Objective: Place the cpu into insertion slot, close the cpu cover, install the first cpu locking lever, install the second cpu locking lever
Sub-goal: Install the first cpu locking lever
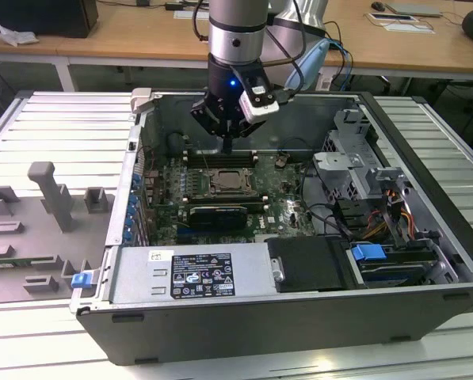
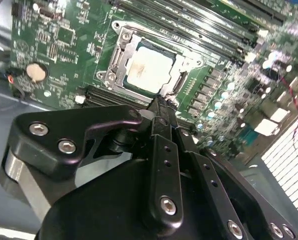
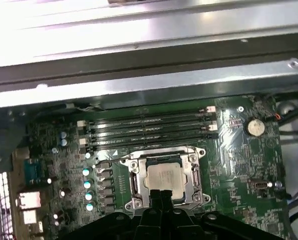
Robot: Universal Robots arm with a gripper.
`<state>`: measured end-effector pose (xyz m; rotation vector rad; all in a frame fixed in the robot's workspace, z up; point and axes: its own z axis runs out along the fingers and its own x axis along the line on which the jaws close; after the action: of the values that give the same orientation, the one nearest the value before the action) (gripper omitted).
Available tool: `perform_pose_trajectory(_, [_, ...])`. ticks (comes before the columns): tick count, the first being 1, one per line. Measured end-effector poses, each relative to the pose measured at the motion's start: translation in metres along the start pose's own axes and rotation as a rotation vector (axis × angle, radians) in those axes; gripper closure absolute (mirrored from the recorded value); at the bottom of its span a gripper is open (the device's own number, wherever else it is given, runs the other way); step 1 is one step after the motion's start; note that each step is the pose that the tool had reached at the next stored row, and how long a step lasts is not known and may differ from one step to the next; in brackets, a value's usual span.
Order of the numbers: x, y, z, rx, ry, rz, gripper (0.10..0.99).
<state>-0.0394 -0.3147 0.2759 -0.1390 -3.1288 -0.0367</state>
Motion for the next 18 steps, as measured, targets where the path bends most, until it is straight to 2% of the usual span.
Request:
perform_pose_trajectory(8, [0.0000, 0.0000, 0.0003, 0.002, 0.0034, -0.160, 0.980])
perform_pose_trajectory(10, [0.0000, 0.0000, 0.0004, 0.002, 0.0046, -0.224, 0.980])
perform_pose_trajectory(13, [0.0002, -0.0001, 0.0006, 0.003, 0.0039, -0.272, 0.980])
perform_pose_trajectory(16, [0.0049, -0.0004, 0.0015, 0.003, -0.0019, -0.273, 0.980])
perform_pose_trajectory(18, [0.0062, -0.0005, 0.0020, 0.003, -0.0024, -0.262, 0.980])
